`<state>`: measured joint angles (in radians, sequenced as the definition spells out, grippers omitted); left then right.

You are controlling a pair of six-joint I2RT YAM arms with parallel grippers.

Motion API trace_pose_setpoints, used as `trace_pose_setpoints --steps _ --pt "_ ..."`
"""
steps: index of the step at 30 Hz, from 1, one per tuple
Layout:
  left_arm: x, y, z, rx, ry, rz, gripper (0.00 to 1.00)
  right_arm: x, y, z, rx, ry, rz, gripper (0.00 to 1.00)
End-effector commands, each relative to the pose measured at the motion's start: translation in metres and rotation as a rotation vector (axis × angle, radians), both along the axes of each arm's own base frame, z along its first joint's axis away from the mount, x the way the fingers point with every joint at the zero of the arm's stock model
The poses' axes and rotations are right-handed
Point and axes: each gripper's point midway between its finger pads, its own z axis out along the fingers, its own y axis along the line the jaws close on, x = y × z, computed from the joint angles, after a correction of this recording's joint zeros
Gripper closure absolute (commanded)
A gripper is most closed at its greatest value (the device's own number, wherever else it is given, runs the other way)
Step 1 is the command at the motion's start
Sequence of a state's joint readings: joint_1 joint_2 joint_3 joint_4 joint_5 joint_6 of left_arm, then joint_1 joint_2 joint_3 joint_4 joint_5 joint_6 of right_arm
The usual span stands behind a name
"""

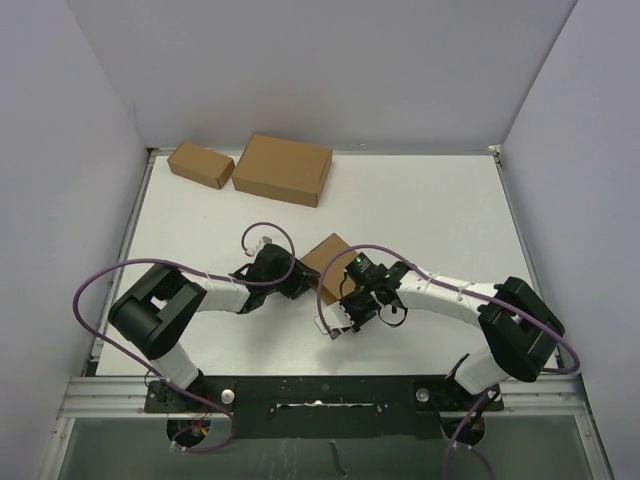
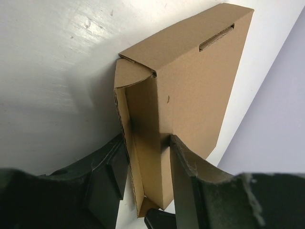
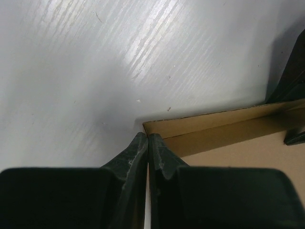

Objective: Fold the paper box

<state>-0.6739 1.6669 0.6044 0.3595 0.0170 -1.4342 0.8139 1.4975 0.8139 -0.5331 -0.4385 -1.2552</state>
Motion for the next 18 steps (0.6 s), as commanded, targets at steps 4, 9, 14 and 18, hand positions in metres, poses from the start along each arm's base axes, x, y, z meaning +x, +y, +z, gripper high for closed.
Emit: trace_pose_setpoints --steps 4,9,14,18 --pt "-0.019 0.016 -0.035 0.097 0.104 -0.014 0.65 0.020 0.003 0.015 0.028 -0.073 -0.032 0.96" --pt "-0.019 0.017 -0.035 0.094 0.108 -0.012 0.66 0.028 -0.001 0.021 0.043 -0.087 -0.072 0.95" --pt "-0.018 0.015 -0.034 0.089 0.108 -0.013 0.67 0.027 -0.002 0.025 0.049 -0.085 -0.081 0.94" --pt "-0.018 0.015 -0.033 0.084 0.108 -0.011 0.67 0.021 -0.002 0.033 0.089 -0.047 -0.080 0.87"
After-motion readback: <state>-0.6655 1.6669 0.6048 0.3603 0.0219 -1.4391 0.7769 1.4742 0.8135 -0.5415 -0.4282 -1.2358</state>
